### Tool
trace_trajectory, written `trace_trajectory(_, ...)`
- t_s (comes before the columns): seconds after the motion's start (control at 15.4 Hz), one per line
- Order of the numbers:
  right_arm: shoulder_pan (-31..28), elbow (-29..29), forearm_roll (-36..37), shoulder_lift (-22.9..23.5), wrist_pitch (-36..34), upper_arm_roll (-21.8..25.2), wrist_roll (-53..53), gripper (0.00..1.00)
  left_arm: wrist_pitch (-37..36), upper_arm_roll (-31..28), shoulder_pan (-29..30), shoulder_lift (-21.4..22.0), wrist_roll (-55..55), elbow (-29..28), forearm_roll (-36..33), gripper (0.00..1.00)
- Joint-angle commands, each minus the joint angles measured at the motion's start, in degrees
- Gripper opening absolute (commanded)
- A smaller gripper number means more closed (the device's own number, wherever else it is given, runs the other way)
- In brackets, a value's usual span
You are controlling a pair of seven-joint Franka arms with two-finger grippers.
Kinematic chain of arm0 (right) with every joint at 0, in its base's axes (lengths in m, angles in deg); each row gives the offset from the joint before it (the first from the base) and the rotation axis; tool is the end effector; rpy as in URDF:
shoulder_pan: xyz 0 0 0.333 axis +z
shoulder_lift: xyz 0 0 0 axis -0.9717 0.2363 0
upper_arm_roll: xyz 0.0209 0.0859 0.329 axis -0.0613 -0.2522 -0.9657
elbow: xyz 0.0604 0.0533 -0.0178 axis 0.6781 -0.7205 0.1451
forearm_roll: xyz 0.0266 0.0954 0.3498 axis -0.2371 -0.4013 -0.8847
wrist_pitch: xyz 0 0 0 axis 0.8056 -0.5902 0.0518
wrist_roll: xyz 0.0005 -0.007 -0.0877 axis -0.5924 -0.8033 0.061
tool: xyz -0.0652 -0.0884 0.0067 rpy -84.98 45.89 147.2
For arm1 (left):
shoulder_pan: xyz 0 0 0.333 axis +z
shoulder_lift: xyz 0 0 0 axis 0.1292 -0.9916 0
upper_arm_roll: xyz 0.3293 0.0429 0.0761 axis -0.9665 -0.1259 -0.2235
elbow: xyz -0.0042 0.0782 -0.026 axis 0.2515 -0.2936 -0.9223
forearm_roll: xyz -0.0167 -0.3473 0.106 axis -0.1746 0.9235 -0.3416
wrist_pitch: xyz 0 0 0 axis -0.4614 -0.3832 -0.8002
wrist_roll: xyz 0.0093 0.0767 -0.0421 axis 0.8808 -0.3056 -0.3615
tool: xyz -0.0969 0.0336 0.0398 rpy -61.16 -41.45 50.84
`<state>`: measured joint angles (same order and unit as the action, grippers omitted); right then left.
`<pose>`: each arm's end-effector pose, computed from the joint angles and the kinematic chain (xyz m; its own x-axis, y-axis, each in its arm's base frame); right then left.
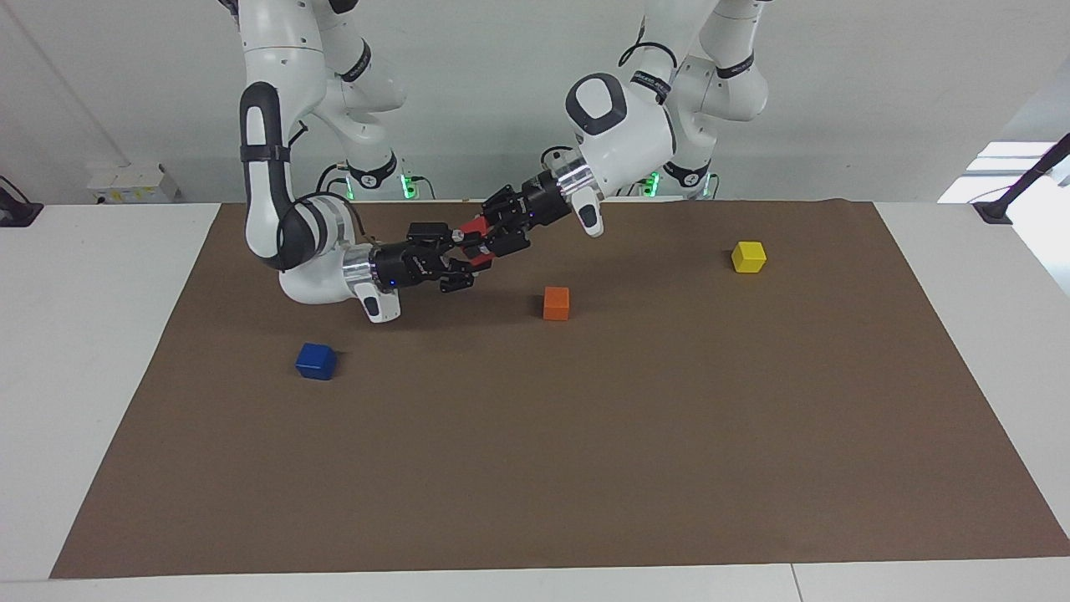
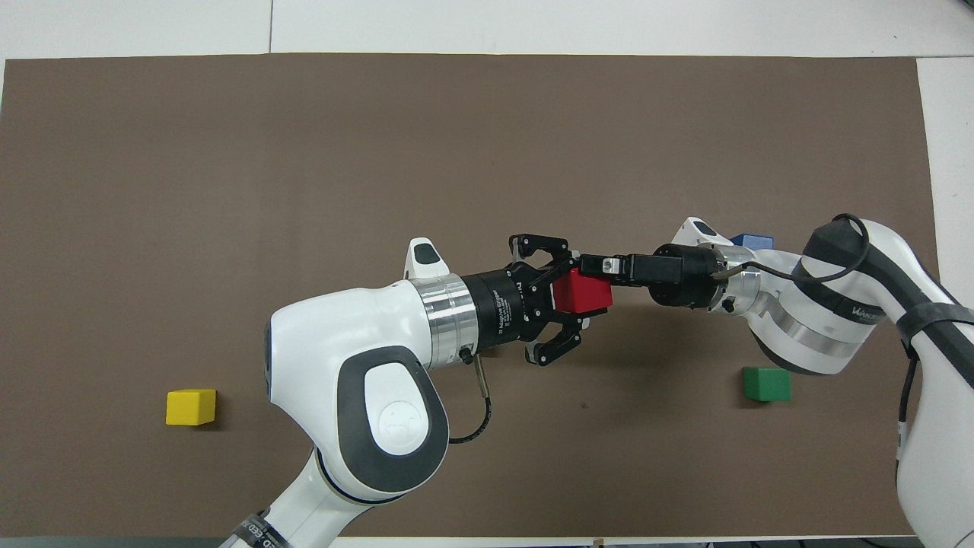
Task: Transfer red block to right arm and stack on blue block
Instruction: 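Close the right gripper on the red block and open the left gripper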
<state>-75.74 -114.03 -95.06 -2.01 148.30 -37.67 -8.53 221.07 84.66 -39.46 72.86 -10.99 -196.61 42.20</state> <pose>0.5068 0.1520 0.3897 0.9929 -0.0960 0.0701 0.0952 0.2892 -0.9525 0.4234 -0.3995 0.5081 0.1485 0.4558 -0.8776 0.9779 0.0647 0.1990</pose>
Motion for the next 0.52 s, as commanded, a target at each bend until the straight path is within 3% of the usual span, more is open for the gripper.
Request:
trace_trajectory(0.0, 0.5, -1.1, -0.2, -2.8, 5.2, -0.6, 1.5, 0.00, 3.0, 0.1, -1.4, -1.5, -1.4, 1.2, 0.8, 0.00)
trace_trajectory(0.07, 0.9, -1.1, -0.2, -3.3, 5.7, -0.6, 2.1, 0.00, 3.0, 0.1, -1.5, -1.5, -1.4, 1.2, 0.8, 0.33)
trace_trajectory(0.13, 1.5, -1.1, -0.2, -3.5, 6.4, -0.6, 2.4, 0.00, 3.6, 0.1, -1.6, -1.5, -1.4, 1.2, 0.7, 0.99)
trace_trajectory(0.46, 1.6, -1.1, -0.3, -3.9, 7.0, -0.6, 3.2, 0.00, 7.0, 0.2, -3.4, -1.7, -1.4, 1.2, 0.7, 1.00)
